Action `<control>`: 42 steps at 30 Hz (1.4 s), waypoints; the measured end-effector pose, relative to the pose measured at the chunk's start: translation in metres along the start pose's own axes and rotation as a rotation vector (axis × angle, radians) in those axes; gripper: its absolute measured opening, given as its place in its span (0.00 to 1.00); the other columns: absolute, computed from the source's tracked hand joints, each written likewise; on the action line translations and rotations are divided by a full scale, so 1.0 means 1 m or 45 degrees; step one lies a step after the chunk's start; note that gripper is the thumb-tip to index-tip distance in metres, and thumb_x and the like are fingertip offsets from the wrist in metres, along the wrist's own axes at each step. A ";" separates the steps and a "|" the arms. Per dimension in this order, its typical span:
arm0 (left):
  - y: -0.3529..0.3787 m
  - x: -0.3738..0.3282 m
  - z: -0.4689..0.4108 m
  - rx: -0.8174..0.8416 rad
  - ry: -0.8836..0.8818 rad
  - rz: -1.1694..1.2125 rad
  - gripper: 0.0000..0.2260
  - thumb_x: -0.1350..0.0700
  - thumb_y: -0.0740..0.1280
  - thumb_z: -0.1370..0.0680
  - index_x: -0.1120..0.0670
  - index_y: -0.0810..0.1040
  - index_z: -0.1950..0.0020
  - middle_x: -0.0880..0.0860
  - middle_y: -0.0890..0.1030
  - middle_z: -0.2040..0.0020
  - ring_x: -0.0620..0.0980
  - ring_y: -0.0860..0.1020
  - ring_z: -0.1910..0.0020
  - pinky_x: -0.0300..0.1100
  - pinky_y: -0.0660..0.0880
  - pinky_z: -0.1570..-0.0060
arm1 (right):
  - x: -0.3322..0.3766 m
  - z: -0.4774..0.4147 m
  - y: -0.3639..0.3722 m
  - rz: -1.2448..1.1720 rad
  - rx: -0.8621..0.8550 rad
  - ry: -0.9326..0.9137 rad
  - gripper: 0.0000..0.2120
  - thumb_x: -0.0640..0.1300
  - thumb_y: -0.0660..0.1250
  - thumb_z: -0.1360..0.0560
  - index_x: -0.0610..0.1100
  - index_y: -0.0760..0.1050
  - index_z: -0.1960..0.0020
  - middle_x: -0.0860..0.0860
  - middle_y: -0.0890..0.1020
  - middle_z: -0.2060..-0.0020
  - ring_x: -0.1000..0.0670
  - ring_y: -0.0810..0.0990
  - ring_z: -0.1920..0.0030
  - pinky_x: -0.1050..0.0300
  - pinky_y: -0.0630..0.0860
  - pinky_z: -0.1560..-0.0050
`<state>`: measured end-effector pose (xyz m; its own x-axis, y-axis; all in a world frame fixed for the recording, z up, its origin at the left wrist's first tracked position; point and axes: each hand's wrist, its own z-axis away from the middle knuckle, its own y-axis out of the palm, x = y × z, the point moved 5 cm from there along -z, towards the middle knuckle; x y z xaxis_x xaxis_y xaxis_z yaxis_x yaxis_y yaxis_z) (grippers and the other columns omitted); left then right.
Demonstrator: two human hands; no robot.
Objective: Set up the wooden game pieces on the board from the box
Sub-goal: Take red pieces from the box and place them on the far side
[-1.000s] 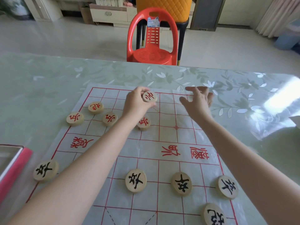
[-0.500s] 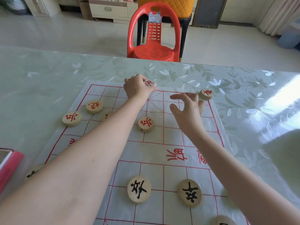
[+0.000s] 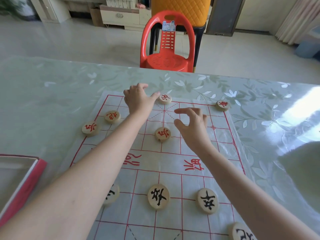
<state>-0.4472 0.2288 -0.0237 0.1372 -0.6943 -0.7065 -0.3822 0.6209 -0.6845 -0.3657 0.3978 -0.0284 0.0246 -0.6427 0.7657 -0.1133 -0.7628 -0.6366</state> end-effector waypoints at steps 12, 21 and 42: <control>-0.146 0.028 0.109 0.346 0.042 0.398 0.11 0.62 0.68 0.28 0.55 0.79 0.46 0.50 0.81 0.52 0.46 0.78 0.54 0.29 0.70 0.54 | 0.086 0.076 0.008 -0.041 0.203 0.063 0.16 0.46 0.65 0.26 0.51 0.72 0.39 0.48 0.71 0.40 0.45 0.65 0.37 0.49 0.63 0.33; -0.283 0.146 0.180 0.249 -0.118 0.231 0.13 0.71 0.63 0.28 0.61 0.80 0.48 0.55 0.81 0.52 0.52 0.78 0.53 0.31 0.71 0.53 | 0.184 0.171 0.065 0.083 0.384 -0.175 0.19 0.46 0.66 0.26 0.48 0.71 0.36 0.50 0.75 0.39 0.45 0.68 0.38 0.49 0.65 0.35; -0.324 0.263 0.206 0.218 0.077 -0.706 0.23 0.48 0.74 0.33 0.49 0.76 0.39 0.49 0.78 0.42 0.53 0.70 0.38 0.43 0.65 0.38 | 0.225 0.243 0.229 0.705 0.613 -0.580 0.21 0.42 0.63 0.28 0.43 0.69 0.36 0.46 0.74 0.40 0.43 0.65 0.38 0.50 0.58 0.39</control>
<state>-0.0996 -0.0802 -0.0252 0.2205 -0.9489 -0.2258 -0.1143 0.2047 -0.9721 -0.1451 0.0612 -0.0237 0.4976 -0.8183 0.2876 0.2037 -0.2121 -0.9558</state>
